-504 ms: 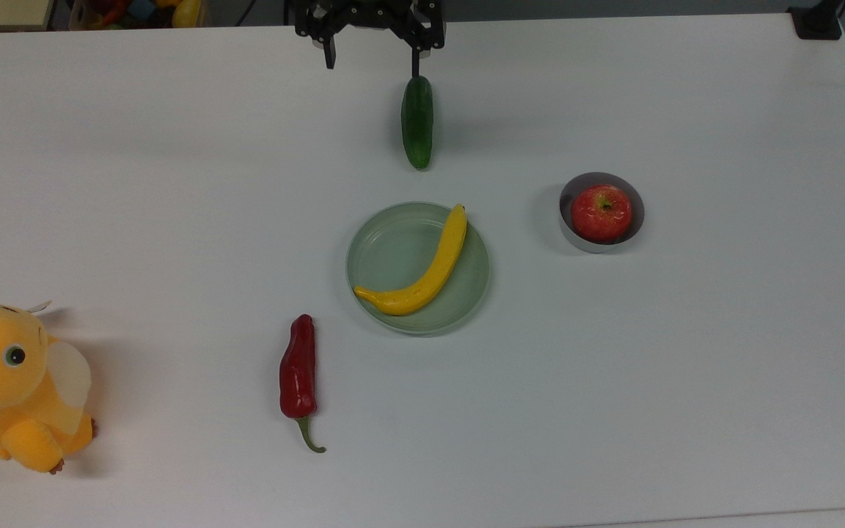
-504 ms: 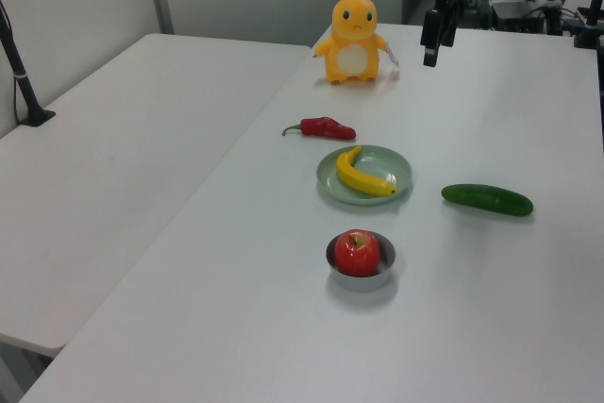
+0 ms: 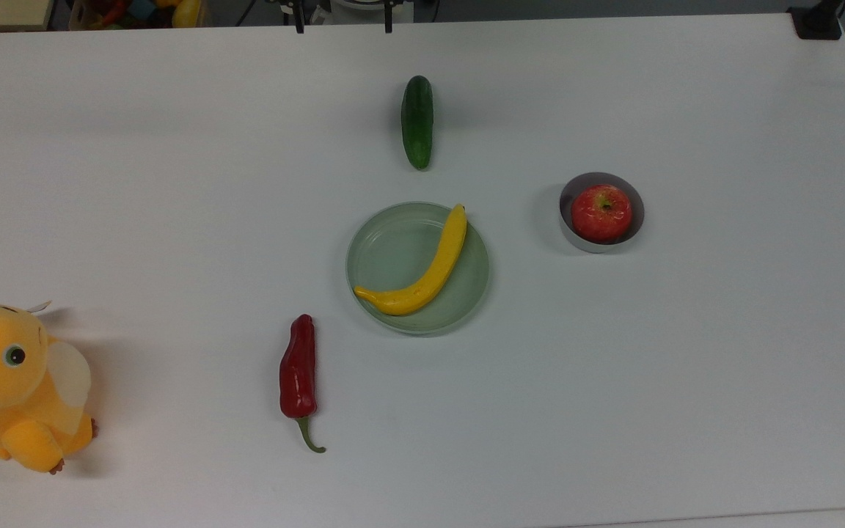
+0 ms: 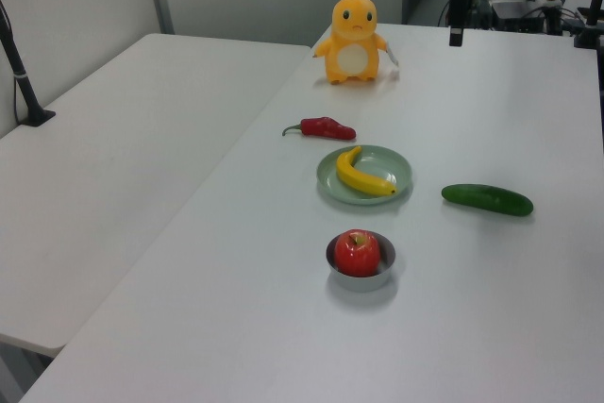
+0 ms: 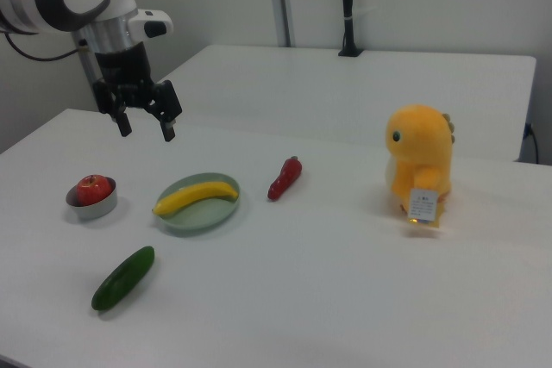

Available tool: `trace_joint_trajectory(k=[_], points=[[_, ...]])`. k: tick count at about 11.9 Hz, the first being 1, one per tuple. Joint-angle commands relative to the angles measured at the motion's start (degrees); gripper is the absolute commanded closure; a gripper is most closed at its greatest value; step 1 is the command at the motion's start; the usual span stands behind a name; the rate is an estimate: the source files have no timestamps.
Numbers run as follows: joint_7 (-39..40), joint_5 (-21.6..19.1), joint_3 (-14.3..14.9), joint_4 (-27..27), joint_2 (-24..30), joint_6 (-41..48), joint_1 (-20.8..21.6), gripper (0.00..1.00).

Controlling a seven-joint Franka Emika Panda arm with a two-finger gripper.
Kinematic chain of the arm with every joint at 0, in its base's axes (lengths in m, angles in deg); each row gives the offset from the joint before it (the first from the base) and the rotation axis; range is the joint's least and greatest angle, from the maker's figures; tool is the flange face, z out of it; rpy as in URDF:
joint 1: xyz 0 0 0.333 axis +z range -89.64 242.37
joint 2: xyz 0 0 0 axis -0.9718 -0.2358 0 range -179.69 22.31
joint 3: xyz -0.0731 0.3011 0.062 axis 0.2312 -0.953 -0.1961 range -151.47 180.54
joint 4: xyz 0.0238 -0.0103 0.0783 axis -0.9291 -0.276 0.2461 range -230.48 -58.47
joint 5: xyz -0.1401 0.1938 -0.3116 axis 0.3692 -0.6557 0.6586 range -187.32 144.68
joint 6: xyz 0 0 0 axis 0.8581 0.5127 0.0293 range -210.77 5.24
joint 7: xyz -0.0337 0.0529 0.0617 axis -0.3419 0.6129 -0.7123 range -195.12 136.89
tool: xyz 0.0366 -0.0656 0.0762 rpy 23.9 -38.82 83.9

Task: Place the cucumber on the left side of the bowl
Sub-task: 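Move the open gripper toward the green cucumber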

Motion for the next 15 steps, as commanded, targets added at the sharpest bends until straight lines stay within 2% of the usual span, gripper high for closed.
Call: trace_joint_trajectory(k=[1,4,6,8,11,15], points=[[5.14,0.76,-0.01,-0.37,0.27,4.74,0.53,0.0],[-0.12,-0.2,-0.01,-0.72,1.58,3.87,-0.08,0.0],[-0.84,-0.47,-0.01,-1.25,2.11,3.87,-0.61,0.0],[-1.27,-2.65,-0.02,-3.61,3.16,2.73,-0.7,0.0],[-4.27,-3.28,-0.63,-16.07,9.57,-5.78,0.53,0.0],[-6.1,-3.37,-0.81,-23.82,10.02,-11.4,3.25,0.0]])
